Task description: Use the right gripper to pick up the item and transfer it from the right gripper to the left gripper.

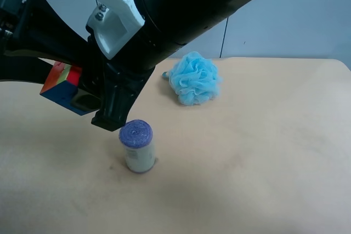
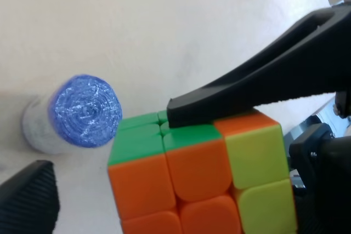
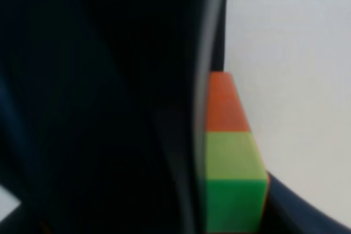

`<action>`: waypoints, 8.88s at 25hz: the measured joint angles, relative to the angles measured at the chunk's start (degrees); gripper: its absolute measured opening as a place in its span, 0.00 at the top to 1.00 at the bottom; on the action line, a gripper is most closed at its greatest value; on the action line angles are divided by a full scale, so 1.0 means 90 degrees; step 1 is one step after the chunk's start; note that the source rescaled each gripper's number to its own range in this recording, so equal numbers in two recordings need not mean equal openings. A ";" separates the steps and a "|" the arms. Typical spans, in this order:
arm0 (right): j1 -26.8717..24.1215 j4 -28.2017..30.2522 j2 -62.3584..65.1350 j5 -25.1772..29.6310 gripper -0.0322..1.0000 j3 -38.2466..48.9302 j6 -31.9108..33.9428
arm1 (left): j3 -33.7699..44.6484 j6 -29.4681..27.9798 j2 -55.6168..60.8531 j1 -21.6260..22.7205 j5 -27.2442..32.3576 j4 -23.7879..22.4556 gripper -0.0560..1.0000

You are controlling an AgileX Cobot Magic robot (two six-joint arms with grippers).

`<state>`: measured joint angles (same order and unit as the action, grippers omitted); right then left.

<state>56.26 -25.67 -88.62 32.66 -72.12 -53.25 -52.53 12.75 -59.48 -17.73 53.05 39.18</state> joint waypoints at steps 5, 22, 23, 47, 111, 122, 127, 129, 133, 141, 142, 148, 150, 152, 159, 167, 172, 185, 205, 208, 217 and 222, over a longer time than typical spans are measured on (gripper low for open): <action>0.0000 0.0000 0.0000 -0.0111 0.97 0.0000 0.0000 | 0.0000 0.0007 -0.0009 0.0000 0.0124 0.0023 0.72; 0.0000 0.0162 -0.0077 0.0050 0.96 0.0000 0.0048 | -0.0051 0.0044 -0.0388 -0.0008 0.0456 0.0143 0.92; 0.0000 0.0120 -0.0077 0.0006 0.85 0.0000 0.0048 | -0.0051 0.0052 -0.0394 -0.0008 0.0456 0.0143 0.93; 0.0000 0.1768 0.1408 0.2323 0.01 0.0000 0.2033 | -0.0051 0.0055 -0.0423 -0.0008 0.0441 0.0210 0.95; -0.0909 0.2500 0.7823 0.3190 0.01 0.4809 0.5391 | -0.0051 0.0055 -0.0423 -0.0008 0.0385 0.0210 0.95; -0.4048 0.2500 0.9691 0.3190 0.01 0.4809 0.5391 | -0.0051 0.0055 -0.0423 -0.0008 0.0385 0.0205 0.95; -0.4803 0.2500 0.9860 0.3194 0.01 0.4809 0.5391 | -0.0051 0.0055 -0.0423 -0.0008 0.0303 0.0191 0.95; -0.4904 0.2499 0.9860 0.3194 0.01 0.4809 0.5391 | -0.0051 0.0055 -0.0423 -0.0008 0.0278 0.0187 0.95; -0.4912 0.2499 0.9860 0.3194 0.01 0.4809 0.5391 | -0.0069 0.0055 -0.0429 -0.0008 0.0289 -0.0121 0.95; -0.4912 0.2499 0.9860 0.3194 0.01 0.4809 0.5393 | -0.1284 -0.0512 -0.1096 0.0255 0.0800 -0.2371 0.95; -0.4912 0.2499 0.9860 0.3194 0.01 0.4809 0.5393 | -0.1462 -0.0568 -0.1252 0.0318 0.0840 -0.2699 0.95; -0.4912 0.2499 0.9860 0.3194 0.01 0.4809 0.5405 | -0.1961 -0.0664 -0.2230 0.0843 0.0869 -0.4120 0.95; -0.4912 0.2499 0.9860 0.3194 0.01 0.4809 0.5405 | -0.1992 -0.0664 -0.2575 0.1048 0.0812 -0.4415 0.95; -0.4912 0.2499 0.9860 0.3194 0.01 0.4809 0.5405 | -0.1997 -0.0664 -0.2946 0.1297 0.0722 -0.4625 0.95; -0.4912 0.2499 0.9860 0.3194 0.01 0.4809 0.5411 | -0.1997 -0.0664 -0.4006 0.2129 -0.0160 -0.4807 0.95; -0.4912 0.2499 0.9860 0.3194 0.01 0.4809 0.5411 | -0.1997 -0.0664 -0.5084 0.2723 -0.0822 -0.4827 0.95; -0.4912 0.2499 0.9860 0.3194 0.01 0.4809 0.5411 | -0.1997 -0.0646 -0.5485 0.2729 -0.1024 -0.4832 0.95; -0.4912 0.2499 0.9860 0.3194 0.01 0.4809 0.5411 | -0.2180 -0.0831 -0.5374 0.2729 -0.0607 -0.4789 0.02; -0.4912 0.2499 0.9860 0.3194 0.01 0.4809 0.5411 | -0.2500 -0.0888 -0.0603 0.2722 0.1798 -0.4311 0.00; -0.4912 0.2499 0.9860 0.3194 0.01 0.4809 0.5411 | -0.1698 -0.1019 0.0153 0.2722 0.1812 -0.4311 0.00; -0.4912 0.2499 0.9860 0.3194 0.01 0.4809 0.5411 | 0.0422 -0.1339 0.2359 0.2722 0.1855 -0.4311 0.00; -0.4912 0.2499 0.9860 0.3194 0.01 0.4809 0.5411 | 0.1094 -0.1355 0.3462 0.2722 0.1855 -0.4261 0.00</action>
<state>12.05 -3.19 0.13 61.40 -28.85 -4.56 -42.68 0.56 -28.32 6.77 69.74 0.83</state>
